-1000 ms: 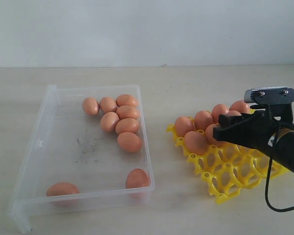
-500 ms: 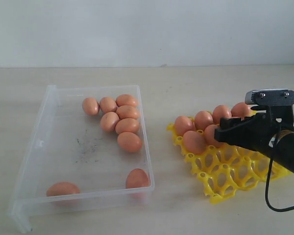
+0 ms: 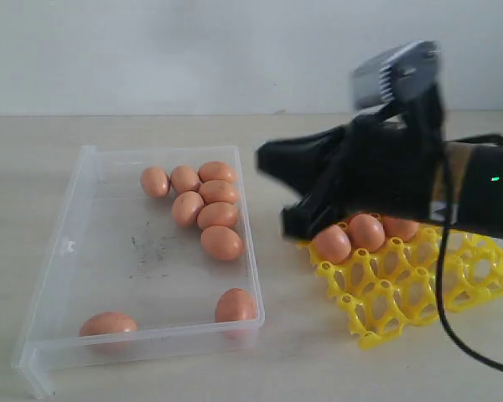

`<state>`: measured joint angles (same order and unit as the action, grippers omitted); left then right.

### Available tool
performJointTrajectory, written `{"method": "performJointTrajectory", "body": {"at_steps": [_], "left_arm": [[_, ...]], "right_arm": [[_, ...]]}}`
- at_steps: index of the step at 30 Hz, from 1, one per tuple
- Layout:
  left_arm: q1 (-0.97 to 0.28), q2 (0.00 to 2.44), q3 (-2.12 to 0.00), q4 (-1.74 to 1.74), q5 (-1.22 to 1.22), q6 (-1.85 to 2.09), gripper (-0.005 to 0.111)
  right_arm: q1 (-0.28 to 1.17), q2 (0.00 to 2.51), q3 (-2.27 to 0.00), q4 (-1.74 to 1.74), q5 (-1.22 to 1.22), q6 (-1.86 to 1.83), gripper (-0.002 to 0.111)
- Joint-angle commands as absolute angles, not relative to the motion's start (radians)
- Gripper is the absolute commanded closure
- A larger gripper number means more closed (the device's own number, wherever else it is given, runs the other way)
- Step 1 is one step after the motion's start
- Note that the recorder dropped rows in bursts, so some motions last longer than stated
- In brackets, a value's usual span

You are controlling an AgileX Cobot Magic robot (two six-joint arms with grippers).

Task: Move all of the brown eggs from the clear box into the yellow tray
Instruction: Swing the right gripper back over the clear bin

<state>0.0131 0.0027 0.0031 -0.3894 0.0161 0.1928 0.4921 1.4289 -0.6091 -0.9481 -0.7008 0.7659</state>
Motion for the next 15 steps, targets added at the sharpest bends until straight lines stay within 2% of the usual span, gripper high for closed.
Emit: {"method": "performJointTrajectory", "body": {"at_steps": [1,4,10,13,15], "left_arm": [[0.015,0.000,0.000,-0.400,0.000,0.185,0.103],[0.015,0.000,0.000,-0.400,0.000,0.185,0.103],[0.015,0.000,0.000,-0.400,0.000,0.185,0.103],[0.015,0.000,0.000,-0.400,0.000,0.185,0.103],[0.015,0.000,0.000,-0.400,0.000,0.185,0.103]], "right_arm": [[0.727,1.458,-0.760,-1.731,-0.273,1.345,0.109],[0.821,1.505,-0.803,-1.744,-0.099,1.376,0.109],[0.841,1.670,-0.912,-1.744,-0.054,1.397,0.106],[0.861,1.754,-0.950,-1.744,0.104,1.237,0.107],[0.896,1.798,-0.969,-1.744,0.293,1.043,0.107]]}}
